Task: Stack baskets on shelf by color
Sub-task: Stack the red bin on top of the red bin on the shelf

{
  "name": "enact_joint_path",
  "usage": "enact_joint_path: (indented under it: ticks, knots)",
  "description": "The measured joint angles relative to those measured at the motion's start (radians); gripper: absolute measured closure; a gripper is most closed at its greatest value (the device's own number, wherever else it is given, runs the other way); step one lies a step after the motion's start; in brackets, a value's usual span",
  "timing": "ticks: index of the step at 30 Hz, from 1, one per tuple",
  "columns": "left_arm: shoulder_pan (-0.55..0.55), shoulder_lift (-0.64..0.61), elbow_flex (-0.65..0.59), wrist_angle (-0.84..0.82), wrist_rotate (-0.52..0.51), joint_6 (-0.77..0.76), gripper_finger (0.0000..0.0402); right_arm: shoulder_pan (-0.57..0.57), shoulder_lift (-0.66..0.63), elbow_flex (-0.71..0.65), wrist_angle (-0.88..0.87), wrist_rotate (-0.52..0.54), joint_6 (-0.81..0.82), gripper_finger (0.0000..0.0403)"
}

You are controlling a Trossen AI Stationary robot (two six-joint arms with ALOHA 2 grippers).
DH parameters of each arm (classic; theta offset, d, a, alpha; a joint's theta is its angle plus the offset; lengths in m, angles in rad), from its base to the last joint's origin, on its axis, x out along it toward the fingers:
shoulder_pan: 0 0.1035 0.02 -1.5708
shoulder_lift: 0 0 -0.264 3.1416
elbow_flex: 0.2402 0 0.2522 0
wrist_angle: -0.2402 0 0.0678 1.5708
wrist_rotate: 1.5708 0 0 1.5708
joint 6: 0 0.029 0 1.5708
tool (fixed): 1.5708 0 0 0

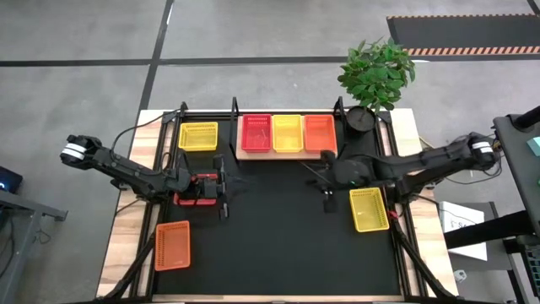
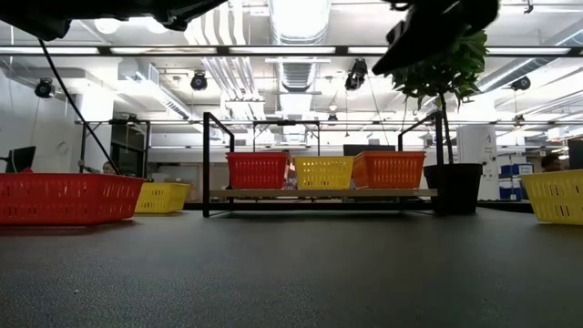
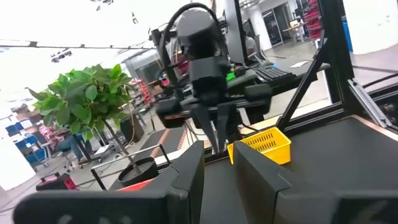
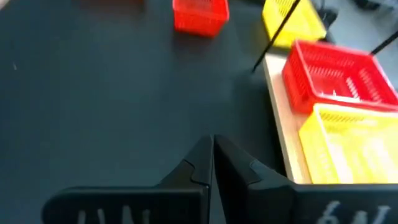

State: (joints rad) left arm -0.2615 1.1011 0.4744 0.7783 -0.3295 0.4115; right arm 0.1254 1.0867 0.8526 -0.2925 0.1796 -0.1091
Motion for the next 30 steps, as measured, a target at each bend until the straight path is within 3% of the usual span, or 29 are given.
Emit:
enact_joint_path:
  ticks: [4, 9, 13, 16, 18, 20, 22, 24, 27, 30]
  knots:
    - [0.000, 0.000, 0.000, 0.000, -0.002, -0.013, 0.0332, 0.048, -0.070, -0.137, 0.190, 0.038, -0.006, 0.0394]
    - [0.000, 0.000, 0.000, 0.000, -0.062, -0.061, 0.0332, 0.054, -0.127, -0.195, 0.223, 0.039, 0.005, 0.0394]
    - [0.000, 0.000, 0.010, -0.003, -0.211, -0.207, 0.0332, 0.054, -0.149, -0.215, 0.220, 0.032, -0.029, 0.0394]
    - [-0.004, 0.000, 0.023, -0.066, -0.361, -0.455, 0.0332, 0.054, -0.162, -0.220, 0.218, 0.031, -0.062, 0.0394]
    - [-0.018, 0.000, 0.044, -0.245, -0.480, -0.779, 0.0332, 0.054, -0.164, -0.220, 0.216, 0.031, -0.071, 0.0394]
    - [-0.030, 0.000, 0.087, -0.563, -0.523, -1.115, 0.0336, 0.054, -0.164, -0.220, 0.211, 0.030, -0.082, 0.0394]
    - [-0.037, 0.017, 0.148, -0.905, -0.500, -1.436, 0.0345, 0.054, -0.163, -0.220, 0.198, 0.030, -0.092, 0.0394]
    - [-0.045, 0.055, 0.214, -1.189, -0.409, -1.691, 0.0357, 0.054, -0.162, -0.220, 0.179, 0.030, -0.097, 0.0394]
    - [-0.048, 0.140, 0.319, -1.463, -0.260, -1.886, 0.0377, 0.054, -0.162, -0.221, 0.169, 0.030, -0.100, 0.0394]
    - [-0.043, 0.225, 0.411, -1.619, -0.215, -1.922, 0.0393, 0.054, -0.162, -0.221, 0.167, 0.030, -0.102, 0.0394]
